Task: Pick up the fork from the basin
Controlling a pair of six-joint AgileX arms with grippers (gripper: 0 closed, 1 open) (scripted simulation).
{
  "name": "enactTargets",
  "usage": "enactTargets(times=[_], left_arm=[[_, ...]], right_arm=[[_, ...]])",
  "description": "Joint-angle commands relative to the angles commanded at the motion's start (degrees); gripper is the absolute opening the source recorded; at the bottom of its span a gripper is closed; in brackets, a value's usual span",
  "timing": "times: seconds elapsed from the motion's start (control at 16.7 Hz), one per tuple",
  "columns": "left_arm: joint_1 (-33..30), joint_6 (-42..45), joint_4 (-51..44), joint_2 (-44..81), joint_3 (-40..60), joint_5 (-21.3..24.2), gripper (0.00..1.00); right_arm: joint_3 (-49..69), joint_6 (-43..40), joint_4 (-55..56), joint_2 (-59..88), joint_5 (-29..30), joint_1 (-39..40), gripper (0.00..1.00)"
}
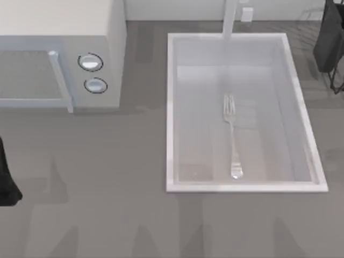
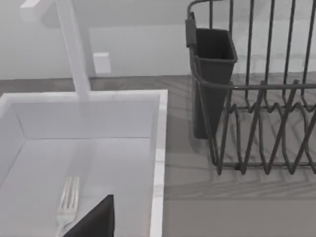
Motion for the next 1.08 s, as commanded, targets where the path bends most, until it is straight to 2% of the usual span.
enactTargets(times=[0.24,1.08], left_arm=[[0.0,0.0,0.0,0.0,0.0,0.0,1.00],[0.0,0.0,0.0,0.0,0.0,0.0,1.00]], right_arm=[[19.8,3.2,-11.4,20.6,0.1,2.9,1.00],[99.7,15.9,-57.0,102.9,0.3,15.0,1.00]])
